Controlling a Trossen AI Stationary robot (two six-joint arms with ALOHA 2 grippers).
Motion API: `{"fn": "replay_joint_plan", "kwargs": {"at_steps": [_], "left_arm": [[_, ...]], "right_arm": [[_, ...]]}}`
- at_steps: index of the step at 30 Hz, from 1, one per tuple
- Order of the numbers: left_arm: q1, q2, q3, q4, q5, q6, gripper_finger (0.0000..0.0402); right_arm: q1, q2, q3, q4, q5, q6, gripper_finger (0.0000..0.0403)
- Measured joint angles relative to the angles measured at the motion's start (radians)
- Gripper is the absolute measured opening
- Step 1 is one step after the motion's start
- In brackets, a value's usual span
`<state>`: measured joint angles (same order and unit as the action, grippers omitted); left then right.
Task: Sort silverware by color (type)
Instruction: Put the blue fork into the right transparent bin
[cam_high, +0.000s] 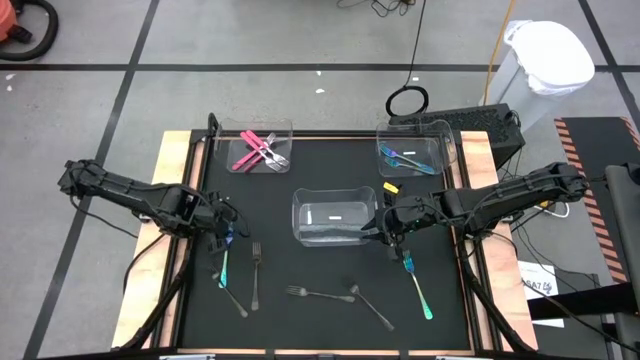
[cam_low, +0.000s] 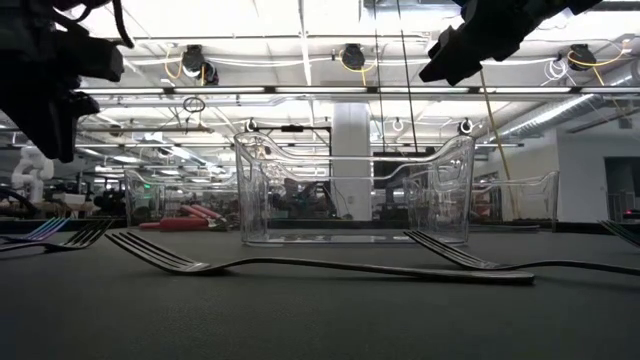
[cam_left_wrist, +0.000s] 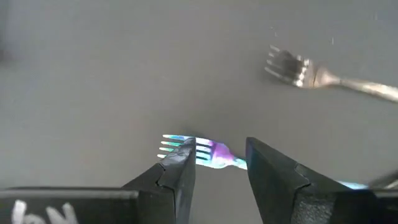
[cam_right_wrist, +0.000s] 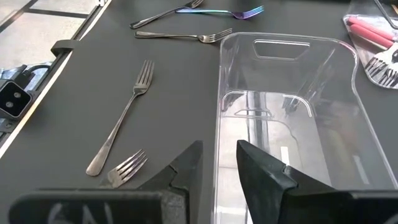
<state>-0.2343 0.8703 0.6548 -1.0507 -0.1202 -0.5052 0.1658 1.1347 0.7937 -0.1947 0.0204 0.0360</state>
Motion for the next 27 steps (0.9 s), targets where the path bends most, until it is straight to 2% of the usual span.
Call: {"fn": "replay_joint_plan", "kwargs": {"at_steps": [4,7,12,19,27], "left_arm": [[0.015,0.021,0.001,0.011,0.052,-0.131,0.0139],[0.030,0.064,0.001,0.011,0.111,-0.167,0.0139],[0.063,0.154,0.001,0.009,0.119,-0.142,0.0139],[0.167,0.262,0.001,0.009,0.131,-0.120,0.0139],[0.257,0.316,0.046,0.008,0.144,-0.010,0.0139]], "right_arm": [[0.000,0.000,0.000,0.000,0.000,-0.004,0.0095],[0.000,0.000,0.000,0.000,0.000,-0.011,0.0095],[0.000,0.000,0.000,0.003,0.000,-0.015,0.0095],[0.000,0.000,0.000,0.003,0.000,-0.057,0.0095],[0.000,0.000,0.000,0.003,0.000,-0.085,0.0095]]}}
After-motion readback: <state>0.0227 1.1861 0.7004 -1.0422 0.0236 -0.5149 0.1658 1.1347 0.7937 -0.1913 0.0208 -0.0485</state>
